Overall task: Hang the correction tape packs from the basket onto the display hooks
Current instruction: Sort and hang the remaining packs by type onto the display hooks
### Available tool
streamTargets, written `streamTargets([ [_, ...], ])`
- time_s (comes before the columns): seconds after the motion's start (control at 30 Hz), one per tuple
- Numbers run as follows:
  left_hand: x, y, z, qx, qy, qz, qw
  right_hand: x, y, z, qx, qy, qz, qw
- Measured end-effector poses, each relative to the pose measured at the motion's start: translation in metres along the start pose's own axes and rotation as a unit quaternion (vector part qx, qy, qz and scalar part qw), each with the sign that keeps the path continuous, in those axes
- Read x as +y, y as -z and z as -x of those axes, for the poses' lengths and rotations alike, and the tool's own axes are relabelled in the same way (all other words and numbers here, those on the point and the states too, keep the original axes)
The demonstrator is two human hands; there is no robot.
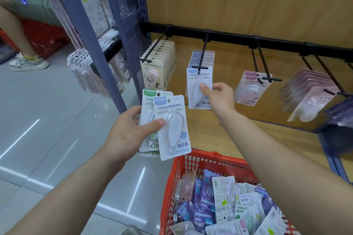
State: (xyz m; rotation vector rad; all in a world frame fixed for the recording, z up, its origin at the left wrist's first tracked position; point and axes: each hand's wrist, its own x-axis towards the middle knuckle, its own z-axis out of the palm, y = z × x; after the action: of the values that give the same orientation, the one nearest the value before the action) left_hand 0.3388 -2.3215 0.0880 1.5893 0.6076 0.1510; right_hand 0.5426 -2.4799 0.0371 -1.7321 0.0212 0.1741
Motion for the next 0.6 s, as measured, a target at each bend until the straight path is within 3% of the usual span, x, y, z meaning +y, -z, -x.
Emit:
streamTargets([
  [0.27,-0.002,-0.008,-0.007,-0.009,-0.011,0.004,1.0,-0.007,-0.004,-0.035,0.02,-0.018,0.086,0.996],
  [0.4,-0.002,-0.011,-0.01,-0.006,-0.011,0.009,1.0,-0.007,0.009,0.001,0.032,0.011,0.143,0.989],
  [0.5,-0.004,-0.013,-0.012,-0.007,-0.004,0.019,1.0,-0.012,0.026,0.055,-0.103,0.005,0.023,0.994],
  [0.6,-0.004,-0.016,-0.012,-0.007,-0.001,0.024,1.0,-0.016,0.034,0.096,-0.258,-0.002,0.021,0.966],
])
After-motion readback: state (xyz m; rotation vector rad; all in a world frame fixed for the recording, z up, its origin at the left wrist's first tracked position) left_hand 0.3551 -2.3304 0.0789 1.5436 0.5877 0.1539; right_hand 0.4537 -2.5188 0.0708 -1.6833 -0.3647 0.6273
